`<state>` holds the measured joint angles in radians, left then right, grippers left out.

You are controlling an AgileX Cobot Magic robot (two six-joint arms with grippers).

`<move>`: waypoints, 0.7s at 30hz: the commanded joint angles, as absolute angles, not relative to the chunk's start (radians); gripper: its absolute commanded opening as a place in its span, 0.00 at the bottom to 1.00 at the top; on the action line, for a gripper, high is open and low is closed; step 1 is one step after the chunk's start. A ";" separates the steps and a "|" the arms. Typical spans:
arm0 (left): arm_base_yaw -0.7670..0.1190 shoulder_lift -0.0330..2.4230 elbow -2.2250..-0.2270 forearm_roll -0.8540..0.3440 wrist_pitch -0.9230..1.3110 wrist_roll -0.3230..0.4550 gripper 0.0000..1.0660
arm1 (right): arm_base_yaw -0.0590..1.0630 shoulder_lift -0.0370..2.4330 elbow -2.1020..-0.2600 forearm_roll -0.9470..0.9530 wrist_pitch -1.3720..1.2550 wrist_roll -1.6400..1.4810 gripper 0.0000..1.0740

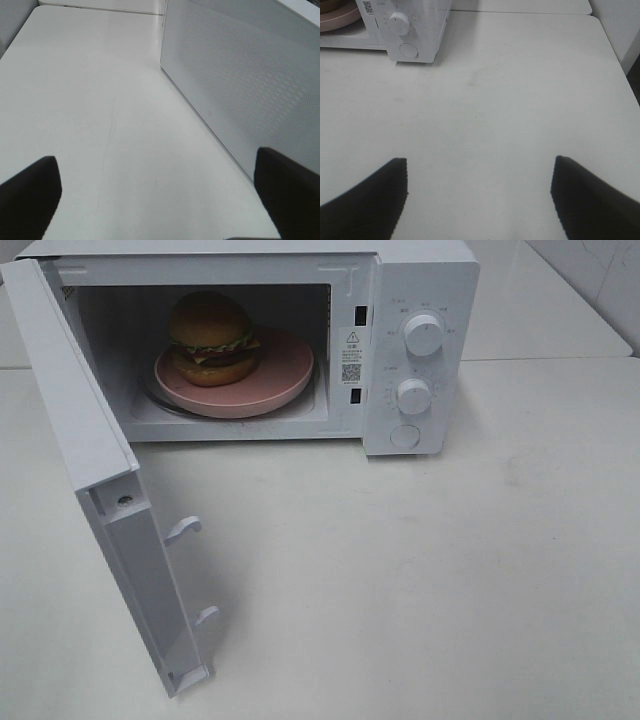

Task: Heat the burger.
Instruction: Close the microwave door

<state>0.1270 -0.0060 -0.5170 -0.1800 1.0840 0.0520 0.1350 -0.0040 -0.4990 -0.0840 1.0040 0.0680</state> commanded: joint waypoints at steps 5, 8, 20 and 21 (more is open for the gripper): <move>0.125 -0.023 -0.515 -0.186 1.064 0.039 0.96 | 0.129 -0.031 -0.497 -0.085 0.998 0.059 0.70; 0.125 -0.002 -0.529 -0.186 1.054 0.039 0.96 | 0.129 -0.031 -0.497 -0.085 0.998 0.059 0.70; 0.125 0.178 -0.537 -0.177 0.791 0.039 0.43 | 0.129 -0.031 -0.497 -0.085 0.998 0.059 0.70; 0.125 0.191 -0.530 -0.177 0.773 0.039 0.35 | 0.129 -0.031 -0.497 -0.085 0.998 0.059 0.70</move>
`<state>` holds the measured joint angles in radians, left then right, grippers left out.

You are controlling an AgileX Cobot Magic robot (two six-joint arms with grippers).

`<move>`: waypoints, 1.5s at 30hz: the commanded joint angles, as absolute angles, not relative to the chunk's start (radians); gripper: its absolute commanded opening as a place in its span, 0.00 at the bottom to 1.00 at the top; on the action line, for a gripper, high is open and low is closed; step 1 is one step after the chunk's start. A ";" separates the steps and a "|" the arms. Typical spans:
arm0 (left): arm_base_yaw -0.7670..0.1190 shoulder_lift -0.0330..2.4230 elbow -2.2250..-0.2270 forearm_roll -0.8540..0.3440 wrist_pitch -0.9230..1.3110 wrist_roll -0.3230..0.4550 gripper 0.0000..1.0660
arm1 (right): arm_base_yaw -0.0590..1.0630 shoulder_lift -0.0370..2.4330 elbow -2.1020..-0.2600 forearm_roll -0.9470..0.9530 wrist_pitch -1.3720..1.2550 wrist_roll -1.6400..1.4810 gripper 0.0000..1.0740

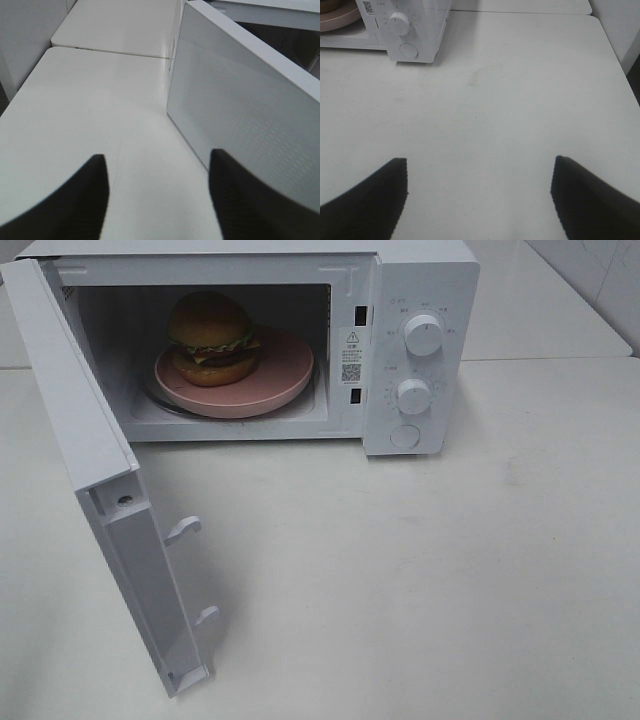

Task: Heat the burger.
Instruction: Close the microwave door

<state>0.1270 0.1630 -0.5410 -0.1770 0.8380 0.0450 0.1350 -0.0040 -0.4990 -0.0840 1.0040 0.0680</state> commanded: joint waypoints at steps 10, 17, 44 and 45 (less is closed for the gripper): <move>0.125 0.341 -0.416 -0.191 0.499 0.103 0.00 | 0.129 -0.031 -0.497 -0.085 0.998 0.059 0.70; 0.125 0.424 -0.321 -0.198 0.212 0.175 0.00 | 0.129 -0.031 -0.497 -0.085 0.998 0.059 0.70; 0.125 1.026 -0.209 0.270 -0.507 -0.165 0.00 | 0.129 -0.031 -0.497 -0.087 0.998 0.062 0.70; 0.125 1.045 -0.209 0.310 -0.537 -0.196 0.00 | 0.129 -0.031 -0.497 -0.087 0.998 0.062 0.70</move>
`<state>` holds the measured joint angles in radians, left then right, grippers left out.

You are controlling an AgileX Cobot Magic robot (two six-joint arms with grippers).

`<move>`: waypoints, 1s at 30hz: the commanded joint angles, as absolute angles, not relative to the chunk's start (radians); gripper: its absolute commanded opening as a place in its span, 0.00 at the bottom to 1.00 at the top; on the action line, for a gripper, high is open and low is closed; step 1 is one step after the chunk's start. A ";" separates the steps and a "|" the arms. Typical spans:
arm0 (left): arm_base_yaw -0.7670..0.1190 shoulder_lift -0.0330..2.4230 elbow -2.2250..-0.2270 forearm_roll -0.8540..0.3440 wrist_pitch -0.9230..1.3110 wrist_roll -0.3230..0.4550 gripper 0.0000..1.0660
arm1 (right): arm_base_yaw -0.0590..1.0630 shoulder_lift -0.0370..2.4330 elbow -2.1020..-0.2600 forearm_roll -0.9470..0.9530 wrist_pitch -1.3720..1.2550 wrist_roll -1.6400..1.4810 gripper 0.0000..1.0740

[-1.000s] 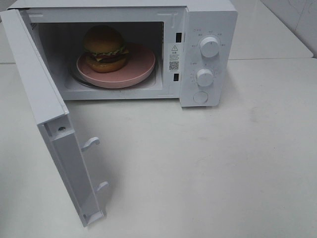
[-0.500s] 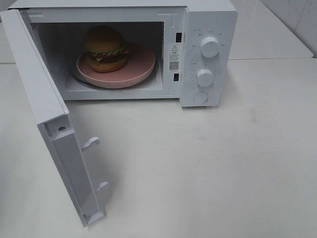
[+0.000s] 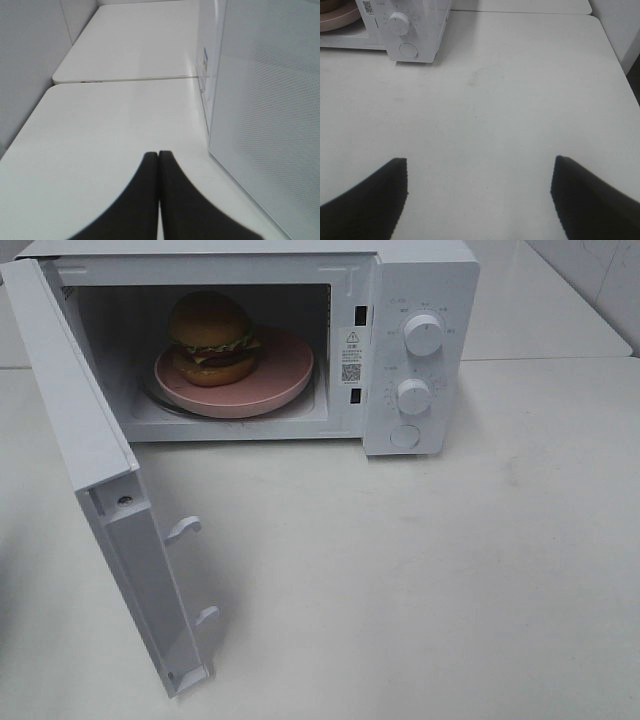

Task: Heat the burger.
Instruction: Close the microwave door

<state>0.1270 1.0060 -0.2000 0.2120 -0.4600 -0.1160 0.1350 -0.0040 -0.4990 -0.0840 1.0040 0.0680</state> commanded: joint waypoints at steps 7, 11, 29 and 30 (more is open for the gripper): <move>0.125 1.182 -0.210 0.528 -0.778 -0.335 0.00 | 0.129 -0.031 -0.497 -0.087 0.998 0.062 0.70; 0.115 1.224 -0.222 0.531 -0.802 -0.342 0.00 | 0.129 -0.031 -0.497 -0.087 0.998 0.062 0.70; -0.198 1.446 -0.353 0.354 -0.815 -0.273 0.00 | 0.129 -0.031 -0.497 -0.087 0.998 0.062 0.70; -0.231 1.471 -0.367 0.317 -0.822 -0.245 0.00 | 0.129 -0.031 -0.497 -0.087 0.998 0.062 0.70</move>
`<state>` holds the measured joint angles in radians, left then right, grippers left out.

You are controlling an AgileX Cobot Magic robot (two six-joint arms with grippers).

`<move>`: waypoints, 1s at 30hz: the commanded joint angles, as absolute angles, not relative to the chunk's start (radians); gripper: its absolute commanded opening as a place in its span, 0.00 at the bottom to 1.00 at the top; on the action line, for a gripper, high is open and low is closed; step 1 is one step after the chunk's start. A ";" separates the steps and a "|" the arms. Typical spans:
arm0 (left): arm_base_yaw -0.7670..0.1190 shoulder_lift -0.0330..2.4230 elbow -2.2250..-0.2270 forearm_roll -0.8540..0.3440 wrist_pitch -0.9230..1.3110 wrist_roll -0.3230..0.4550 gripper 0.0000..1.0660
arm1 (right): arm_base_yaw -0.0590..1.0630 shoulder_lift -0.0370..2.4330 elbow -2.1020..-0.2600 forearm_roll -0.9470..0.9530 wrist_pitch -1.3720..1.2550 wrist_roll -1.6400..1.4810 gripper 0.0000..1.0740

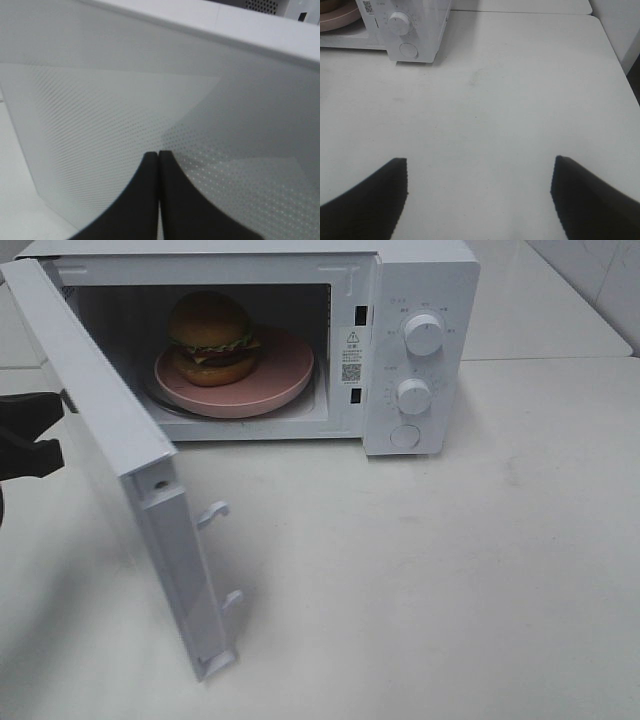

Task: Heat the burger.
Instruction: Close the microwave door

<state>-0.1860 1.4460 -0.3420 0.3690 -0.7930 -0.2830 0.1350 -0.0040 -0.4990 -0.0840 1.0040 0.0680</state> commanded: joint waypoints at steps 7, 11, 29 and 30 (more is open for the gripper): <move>-0.358 1.541 -0.426 0.123 -0.831 -0.151 0.00 | 0.129 -0.031 -0.497 -0.087 0.998 0.062 0.70; -0.465 1.604 -0.492 -0.048 -0.829 -0.044 0.00 | 0.129 -0.031 -0.497 -0.087 0.998 0.062 0.70; -0.695 1.829 -0.803 -0.549 -0.829 0.238 0.00 | 0.129 -0.031 -0.497 -0.087 0.998 0.062 0.70; -0.706 1.853 -0.843 -0.589 -0.829 0.268 0.00 | 0.129 -0.031 -0.497 -0.087 0.998 0.062 0.70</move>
<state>-0.6990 1.8530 -0.8320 -0.5580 -0.8150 0.2540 0.1350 -0.0040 -0.4990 -0.0840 1.0040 0.0680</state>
